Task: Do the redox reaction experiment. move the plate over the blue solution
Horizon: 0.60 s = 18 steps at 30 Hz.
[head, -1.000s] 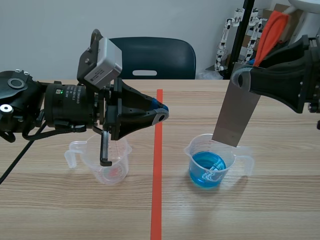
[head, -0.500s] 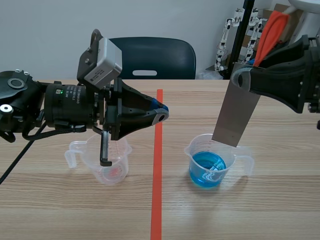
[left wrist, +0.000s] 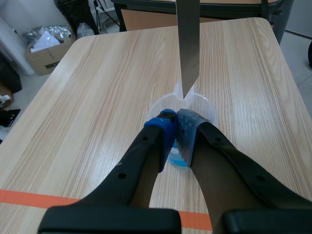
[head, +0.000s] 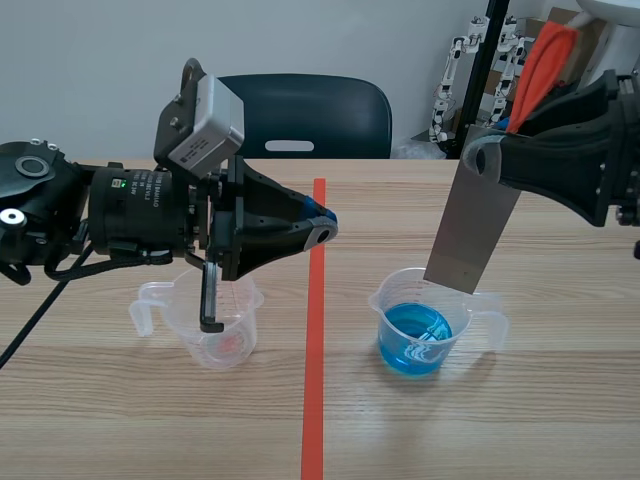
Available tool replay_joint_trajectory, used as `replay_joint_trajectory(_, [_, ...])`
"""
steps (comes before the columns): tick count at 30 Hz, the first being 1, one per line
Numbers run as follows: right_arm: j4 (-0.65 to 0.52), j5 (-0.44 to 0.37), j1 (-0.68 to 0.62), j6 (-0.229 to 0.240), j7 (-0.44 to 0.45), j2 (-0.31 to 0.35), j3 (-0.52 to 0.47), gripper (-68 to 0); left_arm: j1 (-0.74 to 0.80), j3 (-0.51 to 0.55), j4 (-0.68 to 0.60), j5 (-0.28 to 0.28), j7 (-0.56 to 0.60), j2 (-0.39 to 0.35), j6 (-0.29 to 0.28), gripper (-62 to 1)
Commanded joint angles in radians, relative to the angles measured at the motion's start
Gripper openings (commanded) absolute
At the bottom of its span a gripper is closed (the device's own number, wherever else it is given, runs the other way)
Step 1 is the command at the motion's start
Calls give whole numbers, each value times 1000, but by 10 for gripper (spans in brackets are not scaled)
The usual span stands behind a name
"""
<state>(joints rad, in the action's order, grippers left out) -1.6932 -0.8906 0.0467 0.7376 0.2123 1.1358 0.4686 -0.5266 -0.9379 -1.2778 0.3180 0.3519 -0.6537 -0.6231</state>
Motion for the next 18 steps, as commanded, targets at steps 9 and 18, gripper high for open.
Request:
replay_joint_trajectory(9, [-3,-21,20,8,18,0,-10,-669,-9,0,-13,14,15,5,-1,-582])
replay_joint_trajectory(18, [-3,-21,20,8,18,0,-10,-669,-8,0,-13,14,10,5,-1,-582])
